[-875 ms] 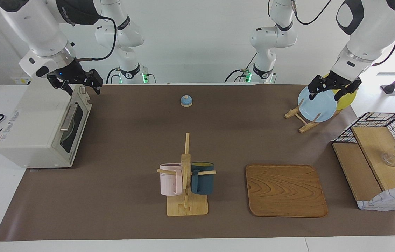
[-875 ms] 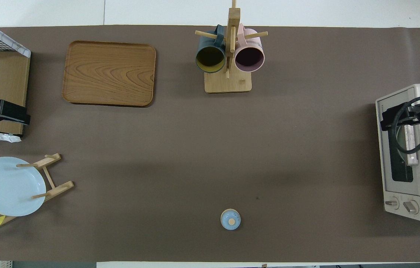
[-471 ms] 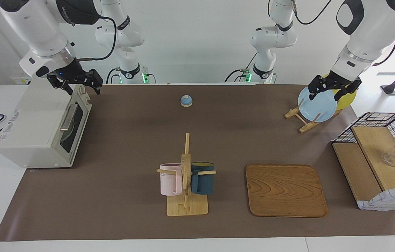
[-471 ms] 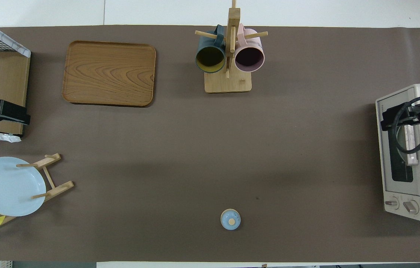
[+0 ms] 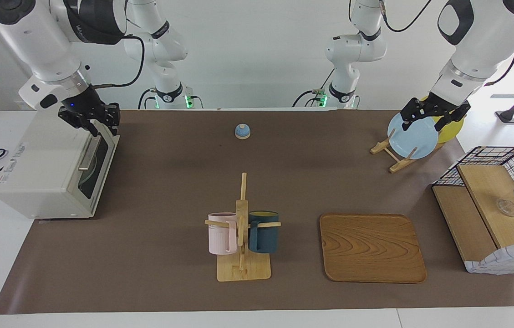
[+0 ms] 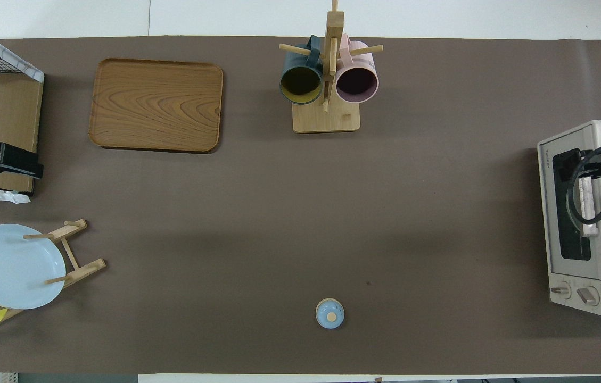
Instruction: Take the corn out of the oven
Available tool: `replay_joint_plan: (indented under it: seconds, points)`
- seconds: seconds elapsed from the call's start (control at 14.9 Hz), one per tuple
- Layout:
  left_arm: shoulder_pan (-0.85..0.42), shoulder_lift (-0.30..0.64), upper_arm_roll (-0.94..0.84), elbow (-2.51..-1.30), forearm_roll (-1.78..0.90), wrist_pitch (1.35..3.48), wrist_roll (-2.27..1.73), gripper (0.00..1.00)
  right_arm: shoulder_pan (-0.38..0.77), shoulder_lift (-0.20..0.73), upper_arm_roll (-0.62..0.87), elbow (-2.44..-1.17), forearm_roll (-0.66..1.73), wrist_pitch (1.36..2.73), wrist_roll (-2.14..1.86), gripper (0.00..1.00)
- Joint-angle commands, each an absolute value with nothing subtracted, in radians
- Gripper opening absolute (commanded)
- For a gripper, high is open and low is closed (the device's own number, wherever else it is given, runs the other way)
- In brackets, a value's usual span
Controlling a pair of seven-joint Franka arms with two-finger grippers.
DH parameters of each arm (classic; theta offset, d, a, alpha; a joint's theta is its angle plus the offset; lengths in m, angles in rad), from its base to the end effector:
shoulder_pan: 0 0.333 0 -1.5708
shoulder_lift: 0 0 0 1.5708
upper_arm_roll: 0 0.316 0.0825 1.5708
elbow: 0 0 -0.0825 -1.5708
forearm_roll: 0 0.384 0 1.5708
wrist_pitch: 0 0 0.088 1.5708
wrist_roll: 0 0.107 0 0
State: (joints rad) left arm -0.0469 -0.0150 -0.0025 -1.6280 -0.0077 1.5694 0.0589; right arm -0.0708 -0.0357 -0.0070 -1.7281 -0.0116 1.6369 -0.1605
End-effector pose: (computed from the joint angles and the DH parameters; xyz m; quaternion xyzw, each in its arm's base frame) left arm 0.5474 -0.0279 0.6057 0.9983 -0.0540 -0.0218 0.0039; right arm 0.5425 -0.0435 0.5753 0.9987 0.0419 -0.0282 0.0023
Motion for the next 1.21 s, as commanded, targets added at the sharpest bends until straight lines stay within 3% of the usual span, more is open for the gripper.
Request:
replay_joint_plan:
  seconds: [0.0, 0.54, 1.14]
  points:
    - [-0.043, -0.029, -0.006, -1.637, 0.014, 1.565, 0.051, 1.0, -0.104, -0.133, -0.005, -1.941, -0.046, 1.822, -0.219, 0.0]
    - [-0.043, -0.029, -0.006, -1.637, 0.014, 1.565, 0.051, 1.0, -0.182, -0.077, -0.003, -2.008, -0.141, 1.943, -0.261, 0.0]
    - [-0.043, -0.029, -0.006, -1.637, 0.014, 1.565, 0.051, 1.0, -0.202, -0.077, -0.003, -2.074, -0.138, 1.983, -0.261, 0.0]
